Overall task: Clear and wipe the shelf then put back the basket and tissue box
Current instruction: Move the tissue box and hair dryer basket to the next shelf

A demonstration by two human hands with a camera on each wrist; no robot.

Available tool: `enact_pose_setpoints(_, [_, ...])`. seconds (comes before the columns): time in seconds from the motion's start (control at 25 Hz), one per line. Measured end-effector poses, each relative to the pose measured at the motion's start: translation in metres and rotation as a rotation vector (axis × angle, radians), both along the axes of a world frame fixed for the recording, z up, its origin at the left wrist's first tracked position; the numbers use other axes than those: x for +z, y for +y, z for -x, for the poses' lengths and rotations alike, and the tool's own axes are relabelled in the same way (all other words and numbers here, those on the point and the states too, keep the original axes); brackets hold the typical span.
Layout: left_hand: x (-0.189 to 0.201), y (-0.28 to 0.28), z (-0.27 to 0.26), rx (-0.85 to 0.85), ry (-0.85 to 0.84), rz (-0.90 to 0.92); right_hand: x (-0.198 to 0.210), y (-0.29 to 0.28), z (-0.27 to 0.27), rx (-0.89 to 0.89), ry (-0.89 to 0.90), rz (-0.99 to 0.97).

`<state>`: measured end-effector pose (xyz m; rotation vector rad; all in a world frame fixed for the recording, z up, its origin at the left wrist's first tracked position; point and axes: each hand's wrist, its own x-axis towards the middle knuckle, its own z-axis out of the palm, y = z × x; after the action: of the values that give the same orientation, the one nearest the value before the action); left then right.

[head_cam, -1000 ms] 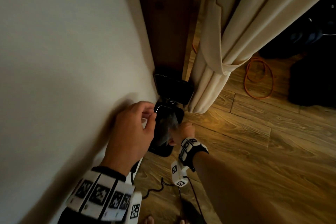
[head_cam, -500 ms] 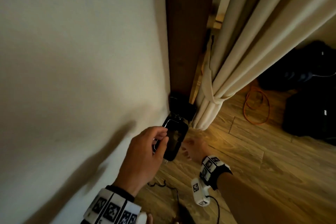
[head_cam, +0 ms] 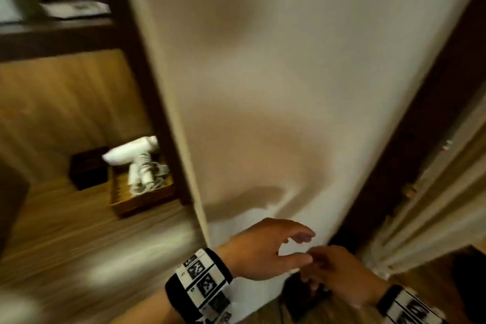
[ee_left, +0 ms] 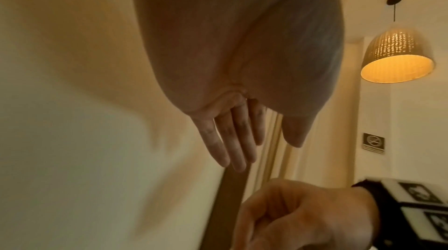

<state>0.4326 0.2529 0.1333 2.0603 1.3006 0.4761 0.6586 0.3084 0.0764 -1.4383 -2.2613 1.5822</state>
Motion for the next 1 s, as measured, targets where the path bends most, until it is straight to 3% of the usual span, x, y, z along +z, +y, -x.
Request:
enact_pose_setpoints(0.16, [0.012, -0.069, 0.118, 0.135, 0.097, 0.048, 0.047, -0.029, 0.085, 0.237, -0.026, -0.077])
enact_pose_setpoints(0.36, [-0.027, -0.148, 0.297, 0.526, 0.031, 0.153, 0.045, -0.089, 0.237, 0.499, -0.048, -0.150])
enact_pose_setpoints(0.6, [-0.088, -0.222, 0.476, 1.088, -0.077, 0.247, 0.007, -0.104, 0.404, 0.481, -0.204, -0.293])
enact_pose_setpoints(0.76, [-0.100, -0.207, 0.525, 1.183, -0.139, 0.231, -0.013, -0.074, 0.465, 0.325, -0.310, -0.356])
enact_pose_setpoints(1.0, [-0.096, -0.111, 0.599, 1.156, -0.136, 0.187, -0.009, -0.005, 0.584, 0.292, -0.277, -0.444])
